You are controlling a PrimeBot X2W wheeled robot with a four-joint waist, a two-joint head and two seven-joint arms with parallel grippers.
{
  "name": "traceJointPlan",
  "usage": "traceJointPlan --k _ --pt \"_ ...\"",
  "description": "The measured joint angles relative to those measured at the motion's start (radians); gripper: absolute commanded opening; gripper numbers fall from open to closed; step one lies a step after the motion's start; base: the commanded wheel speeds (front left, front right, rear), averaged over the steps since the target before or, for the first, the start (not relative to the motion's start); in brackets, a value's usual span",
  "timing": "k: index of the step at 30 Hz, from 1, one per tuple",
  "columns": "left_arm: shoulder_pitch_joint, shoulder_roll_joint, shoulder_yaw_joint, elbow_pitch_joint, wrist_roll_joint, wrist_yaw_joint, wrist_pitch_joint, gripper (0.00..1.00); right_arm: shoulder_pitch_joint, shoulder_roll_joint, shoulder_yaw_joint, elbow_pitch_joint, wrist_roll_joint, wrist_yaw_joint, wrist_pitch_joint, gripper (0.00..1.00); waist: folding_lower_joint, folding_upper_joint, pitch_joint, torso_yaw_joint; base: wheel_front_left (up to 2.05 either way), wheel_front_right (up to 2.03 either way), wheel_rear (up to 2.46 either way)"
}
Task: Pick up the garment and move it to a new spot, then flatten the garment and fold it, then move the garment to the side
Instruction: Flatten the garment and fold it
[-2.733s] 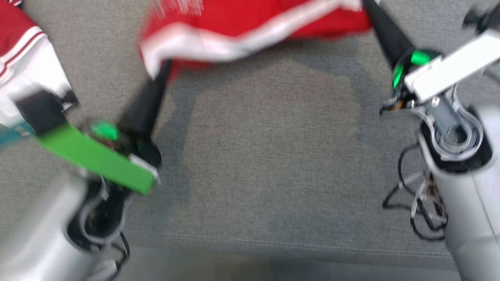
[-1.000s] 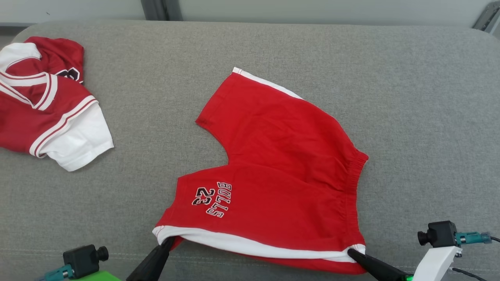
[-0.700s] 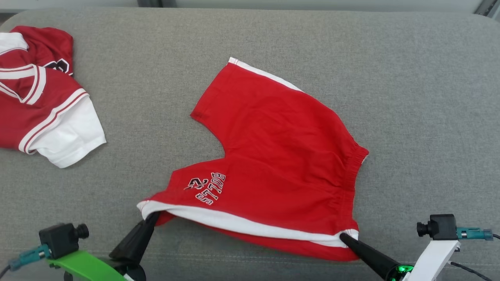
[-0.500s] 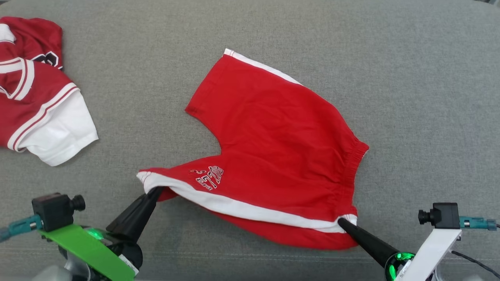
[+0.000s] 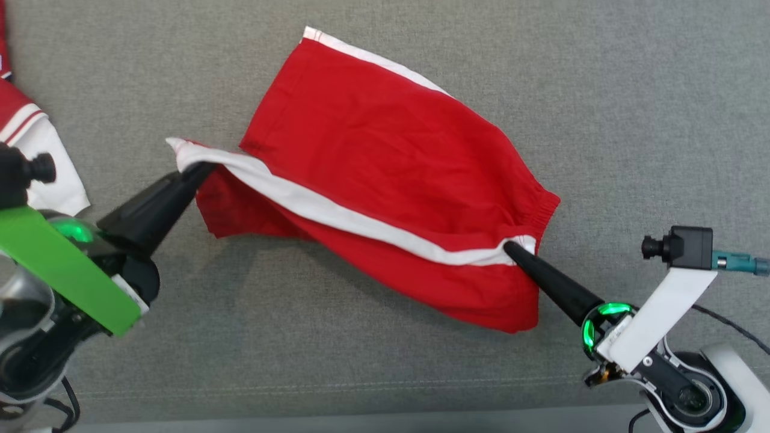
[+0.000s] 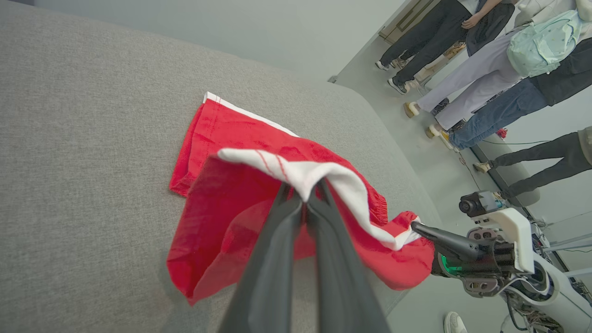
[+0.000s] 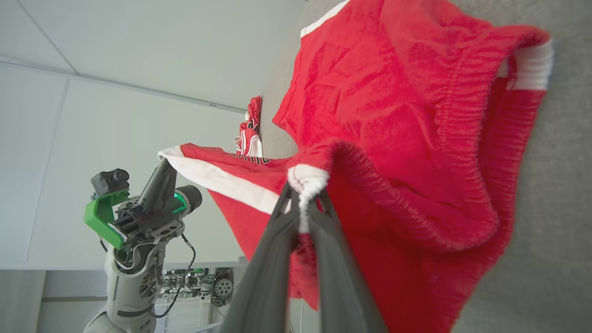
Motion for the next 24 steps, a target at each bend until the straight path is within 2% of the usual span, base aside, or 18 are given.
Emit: traceJointPlan --k 4,11,24 --pt "-0.086 0.018 0.024 0.013 -0.045 0.024 0.068 0.0 -0.069 0.012 -0.015 0.014 0.006 -0.01 0.004 0.0 0.0 0.0 0.044 -0.021 0.0 0.0 0.0" --pt "-0.221 0.024 0.042 0.059 -0.054 0.059 0.156 0.0 -0.16 0.037 -0.02 0.054 0.013 -0.018 0.009 0.0 0.0 0.0 0.114 -0.06 0.0 0.0 0.0" --pt "-0.328 0.0 0.021 0.154 -0.054 0.072 0.241 0.0 -0.267 0.081 -0.045 0.111 0.016 -0.011 -0.003 0.0 0.0 0.0 0.174 -0.133 0.0 0.0 0.0"
